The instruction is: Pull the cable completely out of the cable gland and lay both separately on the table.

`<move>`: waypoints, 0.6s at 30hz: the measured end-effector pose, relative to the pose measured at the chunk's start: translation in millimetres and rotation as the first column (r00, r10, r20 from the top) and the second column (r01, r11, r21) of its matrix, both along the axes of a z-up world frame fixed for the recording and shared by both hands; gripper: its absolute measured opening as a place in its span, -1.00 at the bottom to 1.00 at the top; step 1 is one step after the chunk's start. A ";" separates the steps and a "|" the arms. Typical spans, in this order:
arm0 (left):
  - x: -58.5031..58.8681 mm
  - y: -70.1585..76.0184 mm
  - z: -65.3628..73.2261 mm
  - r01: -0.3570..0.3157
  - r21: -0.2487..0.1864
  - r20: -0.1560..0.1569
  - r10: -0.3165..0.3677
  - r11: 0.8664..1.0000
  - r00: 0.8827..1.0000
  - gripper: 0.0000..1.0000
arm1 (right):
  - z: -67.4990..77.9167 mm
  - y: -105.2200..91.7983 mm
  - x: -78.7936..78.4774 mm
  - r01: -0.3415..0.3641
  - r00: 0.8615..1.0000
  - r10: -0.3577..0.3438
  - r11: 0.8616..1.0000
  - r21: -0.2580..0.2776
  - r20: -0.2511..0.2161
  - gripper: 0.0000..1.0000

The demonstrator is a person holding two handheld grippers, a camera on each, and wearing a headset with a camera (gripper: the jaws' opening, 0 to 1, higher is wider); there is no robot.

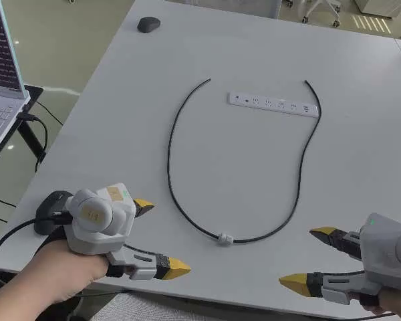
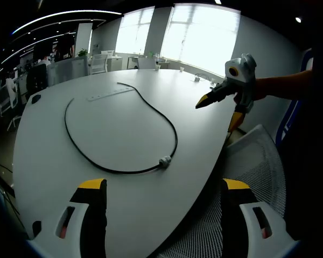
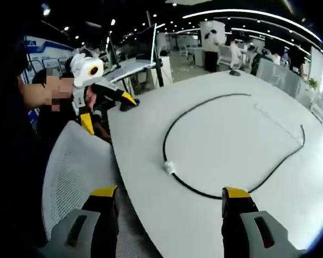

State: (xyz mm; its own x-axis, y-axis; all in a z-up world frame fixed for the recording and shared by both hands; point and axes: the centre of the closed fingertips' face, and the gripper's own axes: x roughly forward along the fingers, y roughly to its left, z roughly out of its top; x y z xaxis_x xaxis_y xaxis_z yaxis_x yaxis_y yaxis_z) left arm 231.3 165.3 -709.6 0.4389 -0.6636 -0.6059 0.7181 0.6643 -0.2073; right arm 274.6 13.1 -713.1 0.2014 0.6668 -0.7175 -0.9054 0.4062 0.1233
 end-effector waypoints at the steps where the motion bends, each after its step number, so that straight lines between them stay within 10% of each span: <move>1: -0.4 -0.1 1.2 -0.002 -0.005 0.002 0.002 1.000 1.000 0.81 | -0.5 0.8 0.5 -0.002 1.000 0.002 1.000 0.000 -0.001 0.56; 18: -2.9 -1.3 -0.6 -0.013 -0.011 -0.031 0.013 1.000 0.999 0.77 | -9.4 12.4 10.7 -0.046 0.999 0.046 0.999 -0.022 -0.013 0.55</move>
